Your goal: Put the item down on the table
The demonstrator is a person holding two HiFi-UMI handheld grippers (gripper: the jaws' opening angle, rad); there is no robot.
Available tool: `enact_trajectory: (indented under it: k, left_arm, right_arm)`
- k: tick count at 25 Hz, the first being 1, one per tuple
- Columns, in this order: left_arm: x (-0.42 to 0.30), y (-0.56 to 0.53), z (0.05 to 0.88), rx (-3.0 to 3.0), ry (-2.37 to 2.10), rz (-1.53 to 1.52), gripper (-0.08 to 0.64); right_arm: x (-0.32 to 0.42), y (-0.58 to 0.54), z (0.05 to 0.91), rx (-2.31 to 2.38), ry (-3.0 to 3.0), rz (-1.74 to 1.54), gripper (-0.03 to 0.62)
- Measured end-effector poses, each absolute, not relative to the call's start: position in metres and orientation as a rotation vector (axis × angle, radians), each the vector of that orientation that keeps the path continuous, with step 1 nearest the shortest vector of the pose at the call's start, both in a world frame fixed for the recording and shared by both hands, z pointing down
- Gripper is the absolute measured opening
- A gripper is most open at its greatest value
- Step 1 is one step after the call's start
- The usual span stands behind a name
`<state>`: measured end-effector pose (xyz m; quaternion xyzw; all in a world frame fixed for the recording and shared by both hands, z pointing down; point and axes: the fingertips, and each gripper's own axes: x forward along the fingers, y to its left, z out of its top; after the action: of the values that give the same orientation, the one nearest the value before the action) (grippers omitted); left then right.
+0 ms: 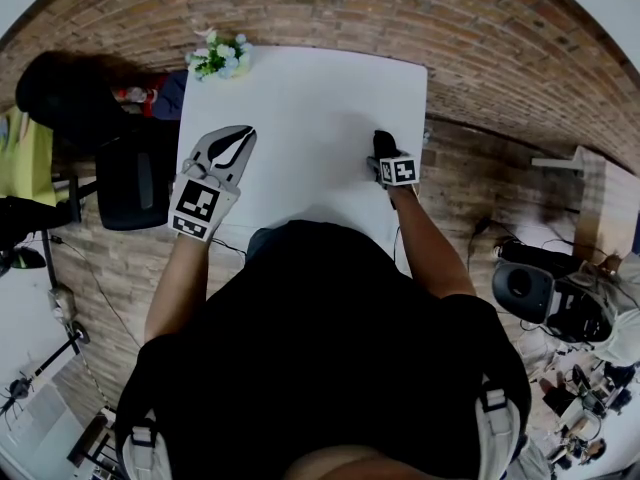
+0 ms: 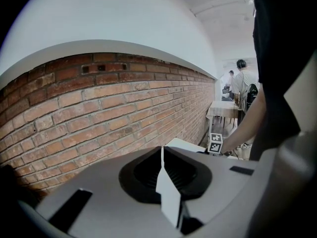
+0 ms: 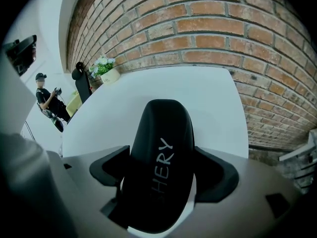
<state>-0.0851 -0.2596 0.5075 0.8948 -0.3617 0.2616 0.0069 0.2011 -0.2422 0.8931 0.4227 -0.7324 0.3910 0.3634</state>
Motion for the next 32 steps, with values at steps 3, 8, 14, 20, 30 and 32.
enact_trajectory:
  k: [3,8,14,20,30,32]
  left_arm:
    - [-0.084,-0.258,0.508,2.8,-1.129,0.818,0.021]
    - [-0.083,-0.257,0.507,2.802,-1.131,0.814,0.021]
    - [-0.08,-0.254,0.506,2.81,-1.118,0.807,0.021]
    - [-0.078,-0.251,0.501,2.817,-1.123,0.803,0.021]
    - [-0.077,-0.243,0.495,2.836,-1.125,0.789,0.021]
    - [-0.076,-0.241,0.495,2.84,-1.125,0.786,0.021]
  right_arm:
    - [0.201,-0.241,0.894,1.086,-1.89,1.014,0.38]
    - [0.203,-0.24,0.893,1.075,-1.899,1.014,0.382]
    - [0.206,-0.24,0.888,1.09,-1.91,1.008,0.386]
    - [0.211,-0.238,0.881,1.099,-1.916,1.005,0.387]
    - [0.216,-0.235,0.861,1.12,-1.944,0.989,0.387]
    - [0.217,-0.235,0.857,1.125,-1.952,0.985,0.387]
